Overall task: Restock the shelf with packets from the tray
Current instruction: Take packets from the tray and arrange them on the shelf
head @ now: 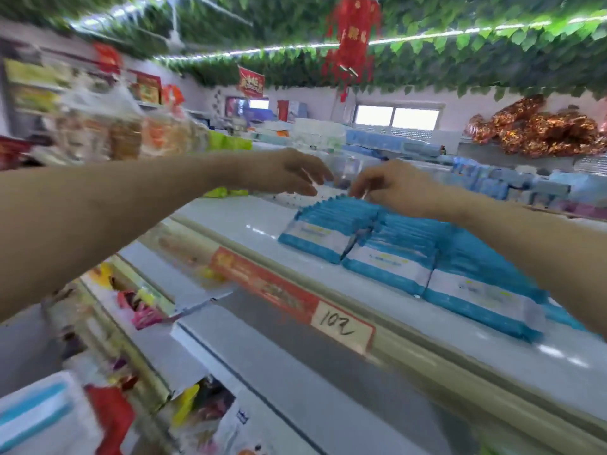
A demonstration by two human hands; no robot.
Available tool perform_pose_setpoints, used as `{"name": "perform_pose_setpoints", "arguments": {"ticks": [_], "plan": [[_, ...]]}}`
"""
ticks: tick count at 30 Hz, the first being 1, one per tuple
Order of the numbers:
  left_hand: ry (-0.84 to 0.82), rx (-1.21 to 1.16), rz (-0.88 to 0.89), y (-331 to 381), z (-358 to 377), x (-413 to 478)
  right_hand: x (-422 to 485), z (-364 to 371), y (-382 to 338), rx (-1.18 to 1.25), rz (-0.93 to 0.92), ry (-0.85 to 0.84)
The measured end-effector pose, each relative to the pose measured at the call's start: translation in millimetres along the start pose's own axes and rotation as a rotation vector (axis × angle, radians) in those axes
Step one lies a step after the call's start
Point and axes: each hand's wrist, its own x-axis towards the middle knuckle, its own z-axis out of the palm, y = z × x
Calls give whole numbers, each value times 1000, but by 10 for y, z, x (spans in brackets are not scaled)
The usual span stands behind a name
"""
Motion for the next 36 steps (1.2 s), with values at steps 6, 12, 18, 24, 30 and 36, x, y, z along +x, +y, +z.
{"name": "perform_pose_setpoints", "arguments": {"ticks": [6, 12, 18, 24, 30, 36], "plan": [[23, 164, -308, -902, -439, -1764, 1111, 1167, -1341, 135, -312, -110], [56, 132, -633, -1707, -398, -3502, 1605, 2362, -2566, 249, -490, -275], [37, 107, -937, -2265, 278, -4886, 1622, 3732, -3442, 325, -511, -488], [-22, 36, -1160, -2696, 1152, -5635, 1277, 5303, -4037, 224, -451, -789], [-59, -15, -1196, -2896, 1671, -5946, 796, 6365, -4382, 243, -378, -1051], [-5, 7, -1212, -2940, 1541, -6264, 607, 6889, -4698, 348, -245, -1111]]}}
